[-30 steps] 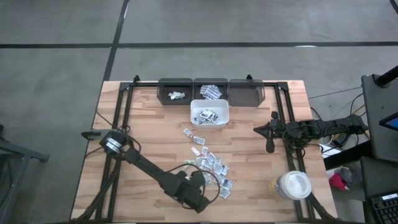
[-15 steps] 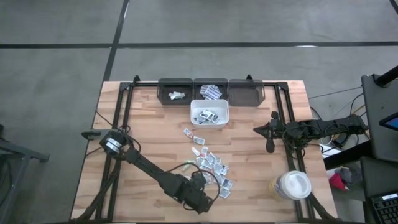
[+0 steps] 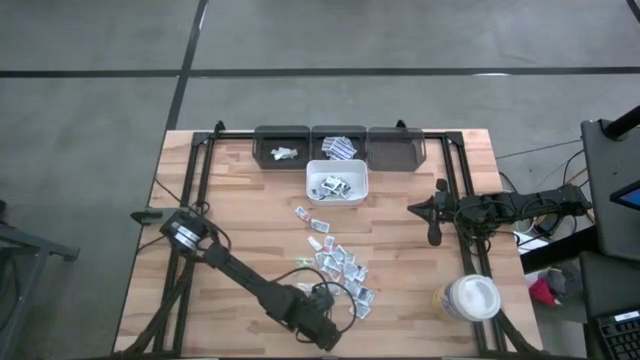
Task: Pick & Place First Aid Supplies
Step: Put the blue alcohol pad into the white bin
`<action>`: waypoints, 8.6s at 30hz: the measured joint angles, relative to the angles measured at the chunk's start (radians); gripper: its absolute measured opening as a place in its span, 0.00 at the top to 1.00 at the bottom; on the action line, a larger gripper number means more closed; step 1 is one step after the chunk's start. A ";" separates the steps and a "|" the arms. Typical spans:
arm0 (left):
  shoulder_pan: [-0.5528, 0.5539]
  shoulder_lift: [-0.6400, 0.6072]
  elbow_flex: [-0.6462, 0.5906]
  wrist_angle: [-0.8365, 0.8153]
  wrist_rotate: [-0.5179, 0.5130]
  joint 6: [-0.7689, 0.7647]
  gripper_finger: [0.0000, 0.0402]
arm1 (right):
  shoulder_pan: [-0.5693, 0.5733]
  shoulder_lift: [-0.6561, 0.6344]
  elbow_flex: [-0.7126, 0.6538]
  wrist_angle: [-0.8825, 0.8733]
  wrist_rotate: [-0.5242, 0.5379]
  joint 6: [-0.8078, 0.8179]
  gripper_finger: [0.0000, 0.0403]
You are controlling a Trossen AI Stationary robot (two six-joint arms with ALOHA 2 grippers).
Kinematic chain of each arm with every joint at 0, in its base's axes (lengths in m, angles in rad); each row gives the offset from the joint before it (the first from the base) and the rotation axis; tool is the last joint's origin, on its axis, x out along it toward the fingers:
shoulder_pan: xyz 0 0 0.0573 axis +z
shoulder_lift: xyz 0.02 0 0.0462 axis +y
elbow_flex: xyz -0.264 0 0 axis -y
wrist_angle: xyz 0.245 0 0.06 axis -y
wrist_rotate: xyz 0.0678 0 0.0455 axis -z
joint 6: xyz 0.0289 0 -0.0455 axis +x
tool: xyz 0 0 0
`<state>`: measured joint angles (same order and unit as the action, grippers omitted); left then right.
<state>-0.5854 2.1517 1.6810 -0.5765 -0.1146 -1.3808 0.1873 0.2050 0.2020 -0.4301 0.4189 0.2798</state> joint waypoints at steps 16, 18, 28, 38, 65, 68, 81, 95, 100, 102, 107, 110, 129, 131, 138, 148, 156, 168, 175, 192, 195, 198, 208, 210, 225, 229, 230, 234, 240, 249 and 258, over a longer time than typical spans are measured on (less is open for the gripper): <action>0.001 0.077 0.007 -0.110 0.072 -0.085 0.64 | 0.000 0.000 0.000 0.000 0.000 0.000 0.96; -0.001 0.078 0.007 -0.162 0.072 -0.089 0.64 | 0.000 0.000 0.000 0.000 0.000 0.000 0.96; 0.000 0.080 0.005 -0.331 0.075 -0.176 0.64 | 0.000 0.000 0.000 0.000 0.000 0.000 0.96; 0.000 0.086 0.002 -0.347 0.073 -0.251 0.67 | 0.000 0.000 0.000 0.000 0.000 0.000 0.96; -0.012 0.113 0.047 -0.371 0.037 -0.092 1.00 | 0.000 0.000 0.000 -0.001 0.000 0.000 0.96; -0.033 0.055 0.061 -0.382 -0.030 0.022 1.00 | 0.000 0.000 0.000 -0.001 0.000 0.000 0.96; -0.042 -0.178 0.075 -0.295 -0.936 0.131 1.00 | 0.000 0.000 0.000 -0.001 0.000 0.000 0.96; 0.023 -0.127 0.065 -0.179 -0.313 0.093 0.98 | 0.000 0.000 0.000 -0.002 0.000 0.000 0.96; 0.025 -0.082 0.065 -0.107 -0.267 0.060 0.85 | 0.000 0.000 0.000 -0.002 0.001 0.000 0.96; 0.024 -0.062 0.067 -0.105 -0.236 0.012 0.78 | 0.000 0.000 0.000 -0.002 0.000 0.000 0.96; 0.028 -0.015 0.064 -0.112 -0.077 -0.046 0.62 | 0.000 0.000 0.000 -0.002 0.000 0.000 0.96; 0.028 0.008 0.066 -0.108 -0.006 -0.111 0.57 | 0.000 0.000 0.000 -0.002 0.000 0.000 0.96; 0.033 0.026 0.075 -0.171 -0.017 -0.194 0.60 | 0.000 0.000 0.000 -0.001 0.000 0.000 0.96; 0.034 0.024 0.078 -0.203 -0.017 -0.194 0.60 | 0.000 0.000 0.000 -0.001 0.001 0.000 0.96; 0.039 0.037 0.057 -0.241 -0.027 -0.192 0.60 | 0.000 0.000 0.000 -0.001 0.000 0.000 0.96; 0.043 0.195 0.044 -0.214 0.164 -0.252 0.64 | 0.000 0.000 0.000 -0.002 0.001 0.000 0.96; 0.030 0.198 0.043 -0.244 0.163 -0.243 0.88 | 0.000 0.000 0.000 -0.002 0.000 0.000 0.96; 0.033 0.193 0.038 -0.306 0.119 -0.216 0.97 | 0.000 0.001 0.000 -0.002 0.001 0.000 0.96; 0.050 0.190 0.039 -0.486 0.086 -0.216 1.00 | 0.000 0.001 0.000 -0.003 0.001 0.000 0.96; 0.064 0.194 0.219 -0.694 -0.026 -0.216 0.84 | 0.000 0.001 0.000 -0.003 0.001 0.000 0.96; 0.063 0.197 0.256 -0.721 -0.054 -0.216 0.82 | 0.000 0.001 0.000 -0.003 0.001 0.000 0.96; 0.064 0.198 0.271 -0.722 -0.060 -0.217 0.80 | 0.000 0.001 0.000 -0.003 0.001 0.000 0.96; 0.064 0.198 0.274 -0.725 -0.063 -0.245 0.70 | 0.000 0.001 0.000 -0.003 0.001 0.000 0.96; 0.064 0.198 0.274 -0.729 -0.066 -0.245 0.67 | 0.000 0.001 0.000 -0.003 0.001 0.000 0.96; 0.071 0.193 0.228 -0.713 -0.052 -0.248 0.63 | 0.000 0.001 0.000 -0.003 0.001 0.000 0.96; 0.078 0.193 0.186 -0.681 -0.039 -0.248 0.63 | 0.000 0.001 0.000 -0.003 0.001 0.000 0.96; 0.078 0.193 0.171 -0.665 -0.035 -0.248 0.64 | 0.000 0.001 0.000 -0.003 0.001 0.000 0.96; 0.085 0.193 0.099 -0.584 0.012 -0.248 0.64 | 0.000 0.001 0.000 -0.003 0.001 0.000 0.96; 0.089 0.186 0.017 -0.427 0.080 -0.217 0.64 | 0.000 0.000 0.000 -0.003 0.001 0.000 0.96; 0.095 0.180 -0.022 -0.380 0.096 -0.163 0.64 | 0.000 0.001 0.000 -0.002 0.001 0.000 0.96; 0.099 0.180 -0.036 -0.347 0.095 -0.168 0.79 | 0.000 0.000 0.000 -0.002 0.001 0.000 0.96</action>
<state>-0.4860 2.3322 1.6446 -0.9232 -0.0200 -1.5486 0.1874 0.2054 0.2018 -0.4316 0.4194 0.2802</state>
